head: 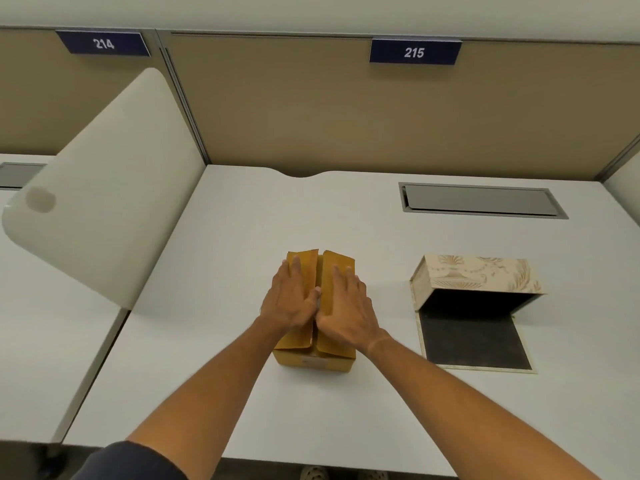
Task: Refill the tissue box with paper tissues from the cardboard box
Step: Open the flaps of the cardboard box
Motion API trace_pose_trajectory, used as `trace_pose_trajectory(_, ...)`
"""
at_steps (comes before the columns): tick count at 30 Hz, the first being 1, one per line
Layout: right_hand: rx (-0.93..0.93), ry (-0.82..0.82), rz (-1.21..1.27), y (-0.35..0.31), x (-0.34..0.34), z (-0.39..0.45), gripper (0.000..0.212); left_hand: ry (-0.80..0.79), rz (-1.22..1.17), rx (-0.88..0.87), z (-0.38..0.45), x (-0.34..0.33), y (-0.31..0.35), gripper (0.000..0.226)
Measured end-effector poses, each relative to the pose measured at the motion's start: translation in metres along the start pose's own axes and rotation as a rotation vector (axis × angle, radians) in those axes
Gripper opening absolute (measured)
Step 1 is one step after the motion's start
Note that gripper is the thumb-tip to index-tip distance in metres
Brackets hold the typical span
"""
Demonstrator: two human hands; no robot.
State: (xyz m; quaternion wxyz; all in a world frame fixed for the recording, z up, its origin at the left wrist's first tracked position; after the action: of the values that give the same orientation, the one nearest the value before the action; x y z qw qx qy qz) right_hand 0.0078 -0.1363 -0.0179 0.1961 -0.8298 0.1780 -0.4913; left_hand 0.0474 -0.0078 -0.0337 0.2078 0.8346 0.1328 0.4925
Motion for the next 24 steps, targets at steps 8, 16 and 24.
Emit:
trace_pose_trajectory(8,0.028,0.018,0.12,0.004,-0.001,-0.003,0.081,0.006,0.022,0.042,-0.007,-0.002,-0.006,0.075)
trace_pose_trajectory(16,0.053,0.042,0.252,0.012,0.004,-0.008,0.074,0.032,0.001,0.01,-0.008,0.0,0.009,0.081)
trace_pose_trajectory(24,0.086,0.261,0.426,0.035,0.021,-0.017,0.045,0.064,-0.31,-0.096,-0.021,0.031,-0.009,0.036)
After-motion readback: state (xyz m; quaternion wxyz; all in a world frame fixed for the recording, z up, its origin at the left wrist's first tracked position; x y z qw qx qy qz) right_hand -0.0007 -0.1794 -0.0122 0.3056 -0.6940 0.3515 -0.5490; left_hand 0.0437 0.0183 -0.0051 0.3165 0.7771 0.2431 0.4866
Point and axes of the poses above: each hand's wrist, its own z-axis towards the middle knuckle, its own x-axis out of the back of the hand, y = z × x, the point moved 4 cm from there along z, towards the middle knuckle, and after that the axes turned 14 degrees about -y, right-handed, at the moved point
